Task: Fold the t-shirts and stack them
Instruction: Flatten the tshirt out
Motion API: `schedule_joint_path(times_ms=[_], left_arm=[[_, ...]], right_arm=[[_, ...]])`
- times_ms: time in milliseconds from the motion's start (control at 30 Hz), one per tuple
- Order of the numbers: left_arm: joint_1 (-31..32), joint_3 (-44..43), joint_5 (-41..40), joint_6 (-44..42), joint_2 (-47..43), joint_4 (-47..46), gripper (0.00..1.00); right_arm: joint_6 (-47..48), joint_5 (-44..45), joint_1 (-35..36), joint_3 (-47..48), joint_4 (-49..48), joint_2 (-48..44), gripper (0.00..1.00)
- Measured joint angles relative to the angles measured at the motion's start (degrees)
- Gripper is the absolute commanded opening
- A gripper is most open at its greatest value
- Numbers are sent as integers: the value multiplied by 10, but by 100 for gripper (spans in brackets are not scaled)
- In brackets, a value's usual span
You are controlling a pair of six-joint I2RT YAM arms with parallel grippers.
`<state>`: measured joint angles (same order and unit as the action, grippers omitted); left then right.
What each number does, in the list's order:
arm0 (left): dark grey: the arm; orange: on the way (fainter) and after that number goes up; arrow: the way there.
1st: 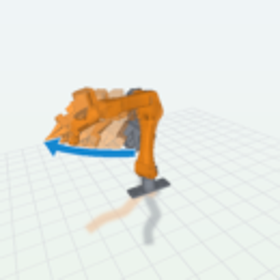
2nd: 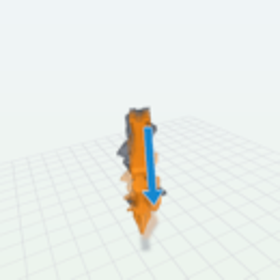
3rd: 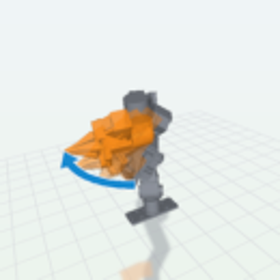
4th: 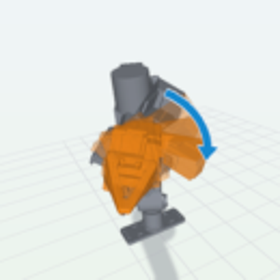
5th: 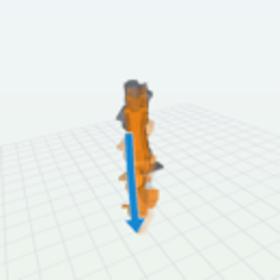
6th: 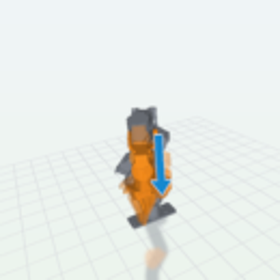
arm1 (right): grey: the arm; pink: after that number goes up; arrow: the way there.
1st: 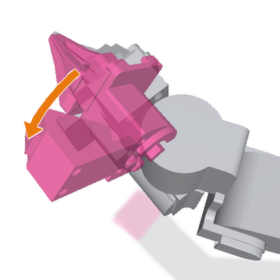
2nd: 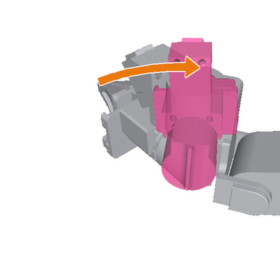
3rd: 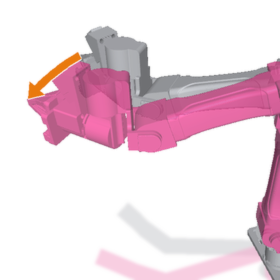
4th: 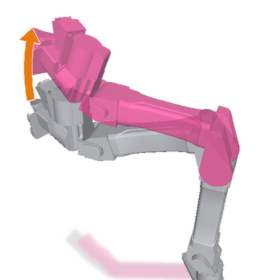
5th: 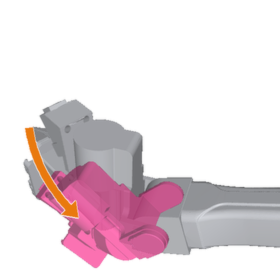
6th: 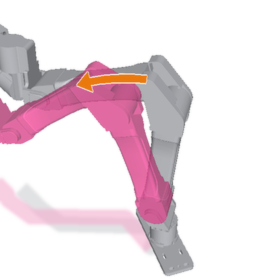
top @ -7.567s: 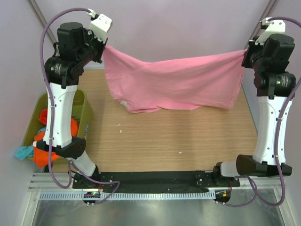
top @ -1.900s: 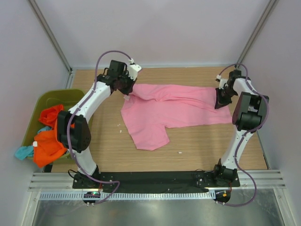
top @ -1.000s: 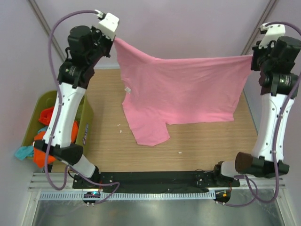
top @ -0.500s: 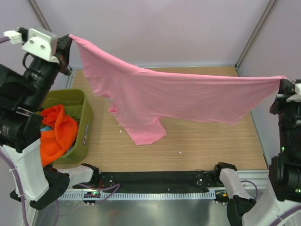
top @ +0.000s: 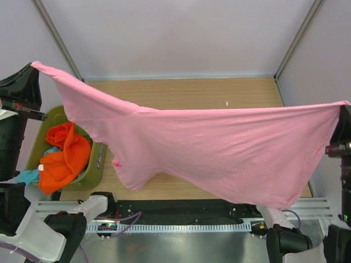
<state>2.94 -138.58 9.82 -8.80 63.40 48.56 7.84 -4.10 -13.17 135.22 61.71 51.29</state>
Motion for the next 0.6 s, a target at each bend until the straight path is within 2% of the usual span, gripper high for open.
schedule_joint_path(times_ms=[133, 233, 433, 600], left_arm=[[-5, 14, -25, 39, 15, 56, 0], [-5, -14, -41, 58, 79, 100, 0], [-5, -18, -64, 62, 205, 115, 0], [-4, -14, -74, 53, 273, 115, 0]], right_arm=[[-36, -3, 1, -99, -4, 28, 1], [-63, -5, 2, -138, -16, 88, 1], [-96, -5, 3, -210, -76, 191, 1], [-99, -6, 5, -233, -95, 217, 1]])
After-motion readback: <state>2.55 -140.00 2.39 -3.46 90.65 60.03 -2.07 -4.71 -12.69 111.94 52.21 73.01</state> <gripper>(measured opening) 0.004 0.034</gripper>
